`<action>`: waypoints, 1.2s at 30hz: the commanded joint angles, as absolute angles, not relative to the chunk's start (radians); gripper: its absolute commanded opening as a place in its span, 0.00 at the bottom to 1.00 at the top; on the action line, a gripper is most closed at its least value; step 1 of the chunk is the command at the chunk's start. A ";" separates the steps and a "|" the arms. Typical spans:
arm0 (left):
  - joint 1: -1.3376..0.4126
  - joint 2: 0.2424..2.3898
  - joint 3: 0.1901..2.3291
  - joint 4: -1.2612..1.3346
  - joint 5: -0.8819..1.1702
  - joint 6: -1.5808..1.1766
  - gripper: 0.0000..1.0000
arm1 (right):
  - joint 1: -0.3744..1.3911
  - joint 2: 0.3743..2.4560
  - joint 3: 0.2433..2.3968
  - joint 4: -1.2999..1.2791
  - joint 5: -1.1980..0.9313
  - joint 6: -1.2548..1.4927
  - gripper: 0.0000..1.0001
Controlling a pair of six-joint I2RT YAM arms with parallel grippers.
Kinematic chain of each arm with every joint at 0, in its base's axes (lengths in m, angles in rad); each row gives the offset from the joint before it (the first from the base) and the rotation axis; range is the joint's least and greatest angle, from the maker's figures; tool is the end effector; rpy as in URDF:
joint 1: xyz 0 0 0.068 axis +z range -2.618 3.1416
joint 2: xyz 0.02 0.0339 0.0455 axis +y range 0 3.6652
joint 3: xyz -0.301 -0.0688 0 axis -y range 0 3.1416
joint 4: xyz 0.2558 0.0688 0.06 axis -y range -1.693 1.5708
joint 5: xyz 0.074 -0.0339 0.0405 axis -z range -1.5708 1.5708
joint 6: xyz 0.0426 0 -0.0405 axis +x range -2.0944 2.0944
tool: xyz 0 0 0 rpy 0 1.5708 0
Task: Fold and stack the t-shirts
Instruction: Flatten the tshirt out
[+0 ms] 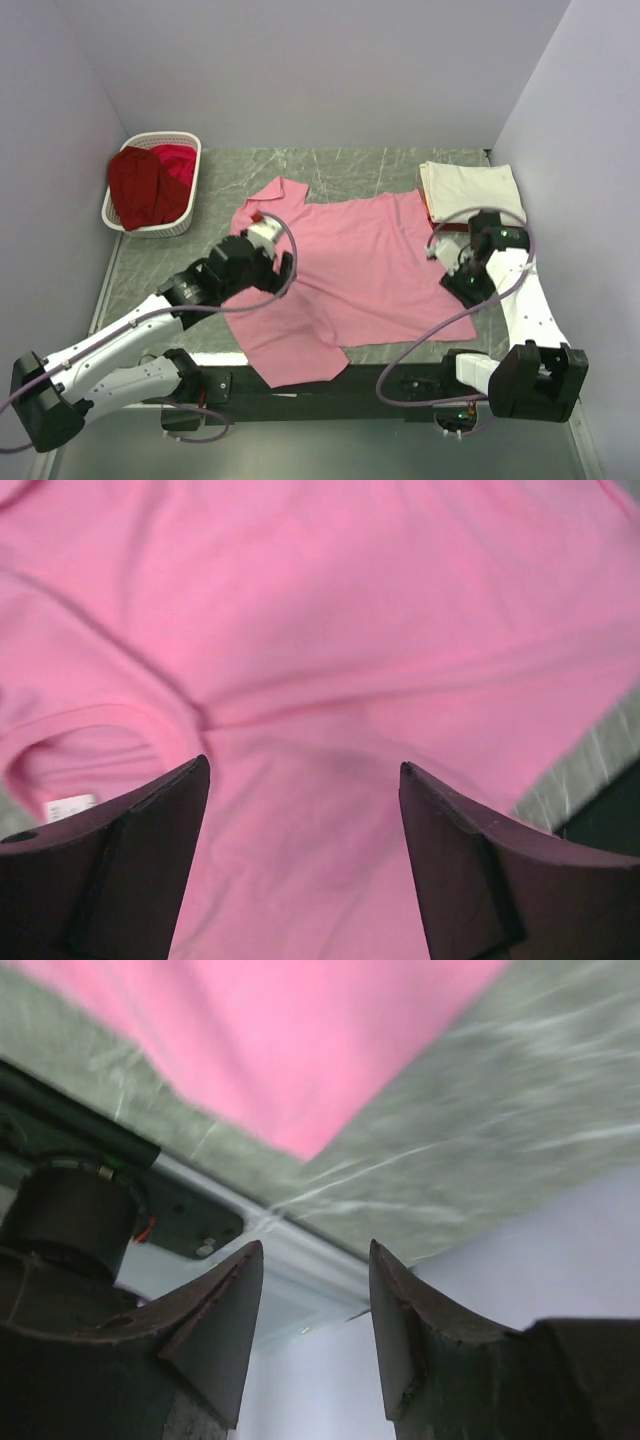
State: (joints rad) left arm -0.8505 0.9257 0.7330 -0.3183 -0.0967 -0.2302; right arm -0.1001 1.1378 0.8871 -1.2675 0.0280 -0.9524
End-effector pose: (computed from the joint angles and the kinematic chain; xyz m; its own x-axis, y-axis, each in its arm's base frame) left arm 0.1371 -0.1499 0.3070 -0.4721 0.1936 -0.8600 0.6007 0.7847 -0.1531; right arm 0.1616 -0.0174 0.2650 -0.6586 -0.7524 -0.0077 -0.7508 0.6578 -0.0590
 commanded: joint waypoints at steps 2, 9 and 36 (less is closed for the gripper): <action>-0.657 0.957 0.862 -0.315 -0.116 -0.317 0.83 | -0.103 1.249 1.153 -1.256 -0.270 -0.957 0.54; -0.442 1.280 0.939 -0.247 0.212 -0.411 0.77 | 0.129 1.590 1.244 -0.921 -0.537 -0.642 0.41; -0.563 1.771 1.108 -0.578 -0.278 -0.555 0.15 | 0.221 1.954 1.325 -0.656 -0.295 -0.307 0.43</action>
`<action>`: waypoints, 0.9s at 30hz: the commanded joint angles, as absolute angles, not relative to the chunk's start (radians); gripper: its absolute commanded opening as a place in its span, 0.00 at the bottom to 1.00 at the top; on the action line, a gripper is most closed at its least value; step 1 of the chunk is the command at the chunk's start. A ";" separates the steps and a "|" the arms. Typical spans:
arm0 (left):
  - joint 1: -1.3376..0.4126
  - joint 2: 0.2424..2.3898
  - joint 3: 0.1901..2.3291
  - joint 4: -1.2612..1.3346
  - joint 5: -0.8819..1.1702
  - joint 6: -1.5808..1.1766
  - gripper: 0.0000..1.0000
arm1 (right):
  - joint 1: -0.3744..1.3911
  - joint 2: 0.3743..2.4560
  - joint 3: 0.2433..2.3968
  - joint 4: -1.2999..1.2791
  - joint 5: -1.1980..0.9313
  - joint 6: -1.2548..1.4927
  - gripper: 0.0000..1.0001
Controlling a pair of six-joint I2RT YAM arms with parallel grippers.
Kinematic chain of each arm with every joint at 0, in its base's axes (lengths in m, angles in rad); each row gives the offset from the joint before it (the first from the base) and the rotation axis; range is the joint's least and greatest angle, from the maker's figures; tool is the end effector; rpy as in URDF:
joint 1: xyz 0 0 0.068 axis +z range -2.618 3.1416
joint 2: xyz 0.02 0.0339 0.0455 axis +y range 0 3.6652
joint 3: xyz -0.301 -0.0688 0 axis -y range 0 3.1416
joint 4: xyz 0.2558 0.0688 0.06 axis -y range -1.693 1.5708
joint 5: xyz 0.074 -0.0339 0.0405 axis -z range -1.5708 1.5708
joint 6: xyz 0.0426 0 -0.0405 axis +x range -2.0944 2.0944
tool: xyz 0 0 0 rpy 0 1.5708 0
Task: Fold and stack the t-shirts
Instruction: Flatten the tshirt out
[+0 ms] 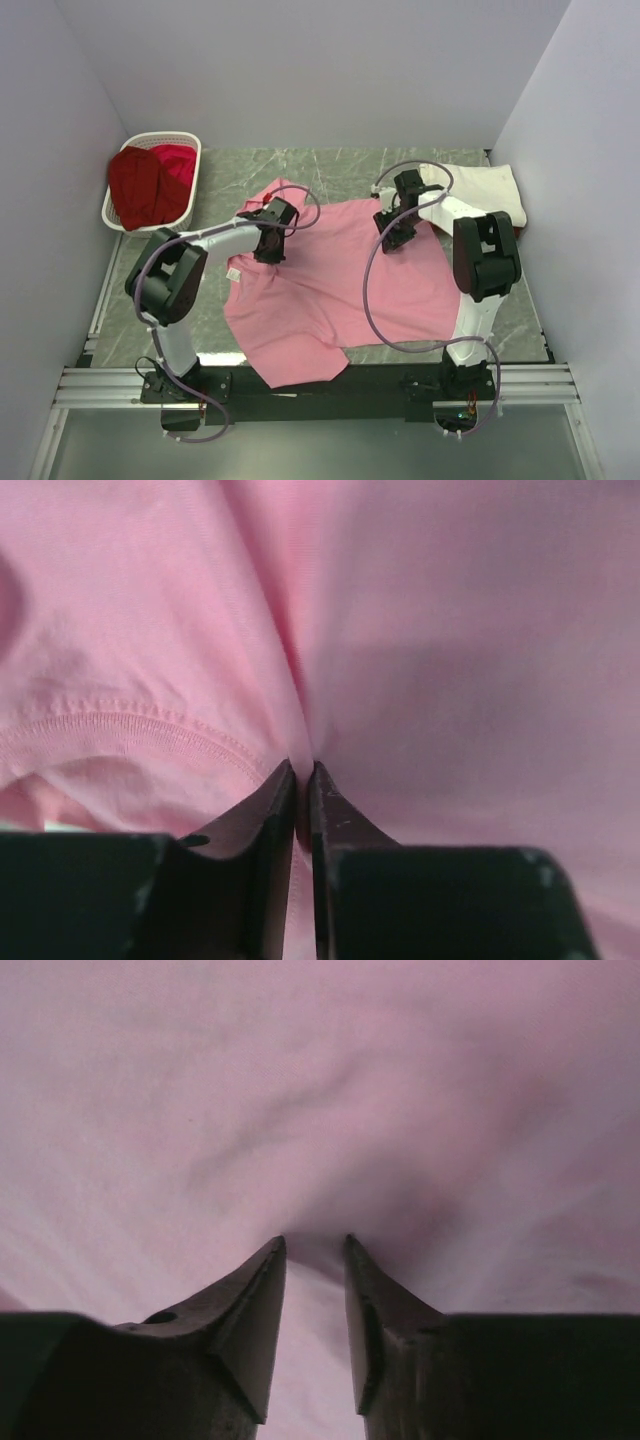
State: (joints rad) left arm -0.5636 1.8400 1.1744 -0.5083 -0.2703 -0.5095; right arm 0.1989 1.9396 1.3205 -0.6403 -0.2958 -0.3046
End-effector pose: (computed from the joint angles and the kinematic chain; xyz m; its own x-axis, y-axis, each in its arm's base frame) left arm 0.3297 -0.1949 0.1868 -0.8892 0.0059 -0.4576 -0.0070 0.9996 0.0264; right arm 0.3963 0.0926 0.1855 -0.8072 -0.4554 -0.3755 -0.5437 0.8213 0.1728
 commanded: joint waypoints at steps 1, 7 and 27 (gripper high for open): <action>-0.561 1.747 1.065 -0.578 -0.270 -0.587 0.13 | 0.225 1.954 1.324 -0.664 -0.296 -0.311 0.35; -0.560 1.521 0.881 -0.569 -0.169 -0.760 0.09 | 0.282 1.957 1.318 -0.735 -0.325 -0.334 0.12; -0.439 1.443 1.211 -0.592 -0.084 -0.229 0.77 | 0.264 1.753 1.569 -0.956 -0.619 -0.591 0.36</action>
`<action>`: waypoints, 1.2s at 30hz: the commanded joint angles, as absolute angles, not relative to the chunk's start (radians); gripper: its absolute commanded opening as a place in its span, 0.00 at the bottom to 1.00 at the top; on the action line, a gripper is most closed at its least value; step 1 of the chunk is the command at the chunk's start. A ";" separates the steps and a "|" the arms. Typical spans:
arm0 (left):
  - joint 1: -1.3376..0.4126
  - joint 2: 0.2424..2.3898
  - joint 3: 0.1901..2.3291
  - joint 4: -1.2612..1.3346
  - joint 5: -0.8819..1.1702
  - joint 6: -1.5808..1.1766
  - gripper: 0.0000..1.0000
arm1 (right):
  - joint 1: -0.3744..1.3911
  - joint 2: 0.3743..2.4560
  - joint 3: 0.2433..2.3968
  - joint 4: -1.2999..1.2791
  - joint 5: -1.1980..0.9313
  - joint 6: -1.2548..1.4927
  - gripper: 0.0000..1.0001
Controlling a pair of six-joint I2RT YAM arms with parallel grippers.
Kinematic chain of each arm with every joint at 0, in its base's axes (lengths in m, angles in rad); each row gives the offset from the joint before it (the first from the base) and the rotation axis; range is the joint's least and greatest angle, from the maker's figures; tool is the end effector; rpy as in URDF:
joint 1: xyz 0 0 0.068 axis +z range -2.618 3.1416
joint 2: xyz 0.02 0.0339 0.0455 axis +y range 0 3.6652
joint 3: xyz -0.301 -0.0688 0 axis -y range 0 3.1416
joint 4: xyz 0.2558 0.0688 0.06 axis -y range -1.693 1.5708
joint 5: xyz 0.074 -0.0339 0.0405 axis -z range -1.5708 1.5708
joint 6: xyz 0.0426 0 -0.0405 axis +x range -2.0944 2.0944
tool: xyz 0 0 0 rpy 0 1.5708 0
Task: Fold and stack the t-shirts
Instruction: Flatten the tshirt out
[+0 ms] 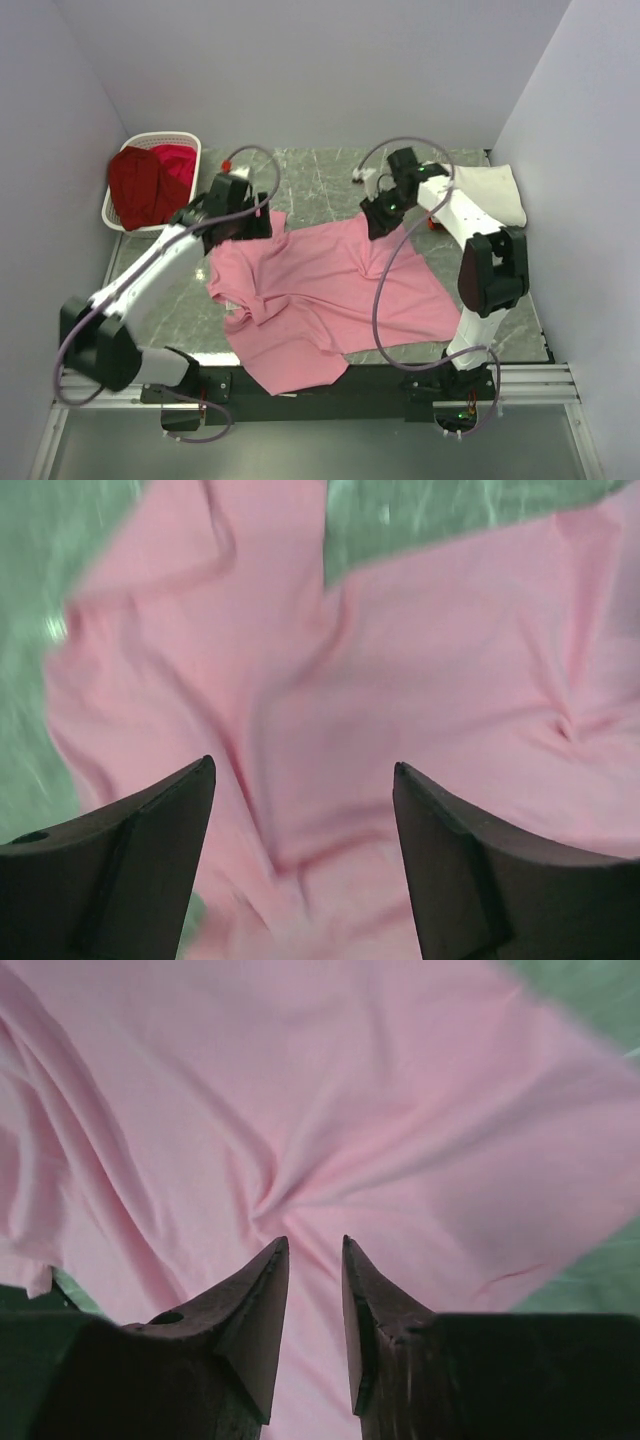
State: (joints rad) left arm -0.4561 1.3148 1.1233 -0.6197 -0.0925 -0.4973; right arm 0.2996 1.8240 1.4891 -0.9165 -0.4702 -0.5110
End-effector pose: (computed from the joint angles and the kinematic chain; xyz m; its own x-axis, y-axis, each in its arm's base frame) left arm 0.2589 -0.1227 0.3305 -0.7541 -0.1591 -0.6372 0.0247 0.9626 -0.2696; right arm 0.3687 0.1341 0.2712 -0.5961 -0.6404 -0.4842 -0.7917 0.5693 0.2216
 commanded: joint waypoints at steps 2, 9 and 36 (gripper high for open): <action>-0.439 1.571 1.245 -0.588 -0.122 -0.059 0.74 | 0.252 1.744 1.585 -0.928 -0.669 -0.595 0.36; -0.439 1.778 1.229 -0.413 -0.319 0.224 0.67 | 0.242 1.761 1.586 -0.839 -0.719 -0.580 0.37; -0.420 1.993 1.351 -0.298 -0.399 0.262 0.48 | 0.176 1.819 1.545 -0.864 -0.813 -0.592 0.37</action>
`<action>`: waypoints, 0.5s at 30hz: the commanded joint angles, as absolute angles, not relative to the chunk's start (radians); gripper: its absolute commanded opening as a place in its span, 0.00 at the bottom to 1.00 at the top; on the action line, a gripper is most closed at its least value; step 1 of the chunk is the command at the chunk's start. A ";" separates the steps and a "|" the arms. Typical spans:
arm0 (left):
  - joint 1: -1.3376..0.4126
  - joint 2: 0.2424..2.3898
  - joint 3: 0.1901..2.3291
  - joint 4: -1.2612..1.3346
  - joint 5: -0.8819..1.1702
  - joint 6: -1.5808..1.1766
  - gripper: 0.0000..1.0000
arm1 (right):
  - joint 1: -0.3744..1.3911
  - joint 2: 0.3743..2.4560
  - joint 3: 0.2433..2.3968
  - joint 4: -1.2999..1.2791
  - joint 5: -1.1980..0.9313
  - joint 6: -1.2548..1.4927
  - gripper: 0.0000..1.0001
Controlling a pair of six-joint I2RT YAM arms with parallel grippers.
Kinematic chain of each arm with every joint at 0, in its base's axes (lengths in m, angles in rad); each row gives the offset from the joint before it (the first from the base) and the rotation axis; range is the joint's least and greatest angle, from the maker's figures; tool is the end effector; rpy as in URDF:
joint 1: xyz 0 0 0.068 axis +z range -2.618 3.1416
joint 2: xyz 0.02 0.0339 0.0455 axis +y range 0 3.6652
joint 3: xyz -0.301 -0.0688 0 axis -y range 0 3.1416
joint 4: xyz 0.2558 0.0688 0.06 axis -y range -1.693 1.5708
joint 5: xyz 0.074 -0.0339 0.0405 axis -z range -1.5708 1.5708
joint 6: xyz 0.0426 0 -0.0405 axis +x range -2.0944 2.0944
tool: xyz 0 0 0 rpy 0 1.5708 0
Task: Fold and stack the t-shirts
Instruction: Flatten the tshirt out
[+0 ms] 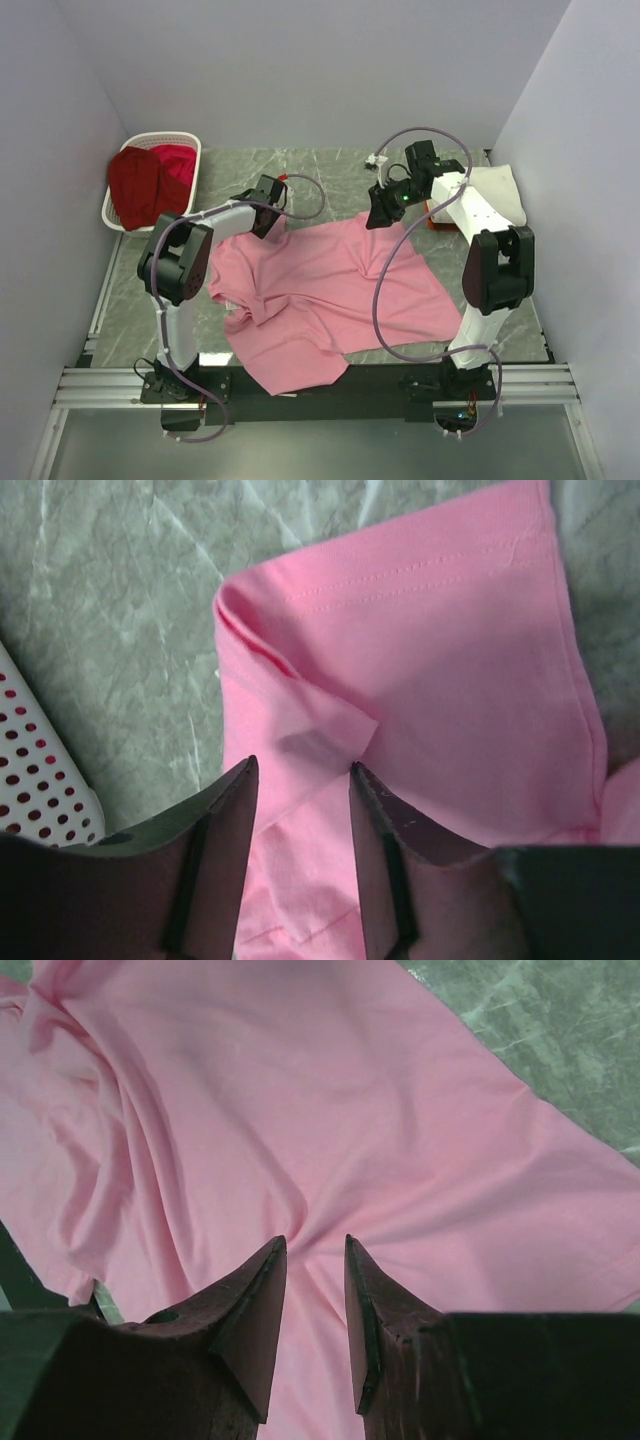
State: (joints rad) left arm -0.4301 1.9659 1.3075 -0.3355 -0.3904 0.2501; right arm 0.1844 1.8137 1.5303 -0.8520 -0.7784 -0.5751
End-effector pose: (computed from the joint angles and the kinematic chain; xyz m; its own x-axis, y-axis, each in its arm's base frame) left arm 0.4037 -0.1674 0.1872 -0.6894 0.5681 -0.4495 0.3794 0.8117 0.4440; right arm 0.3865 0.1025 0.2971 -0.5186 -0.4907 -0.7002 -0.8387 0.4514 0.3048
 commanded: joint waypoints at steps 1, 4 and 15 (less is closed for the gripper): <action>-0.417 2.002 1.364 -0.298 -0.394 0.261 0.46 | 0.176 1.821 1.546 -0.867 -0.815 -0.595 0.37; -0.413 2.011 1.379 -0.308 -0.384 0.256 0.44 | 0.172 1.827 1.551 -0.874 -0.822 -0.598 0.37; -0.365 2.010 1.391 -0.268 -0.328 0.232 0.01 | 0.161 1.828 1.551 -0.841 -0.756 -0.565 0.38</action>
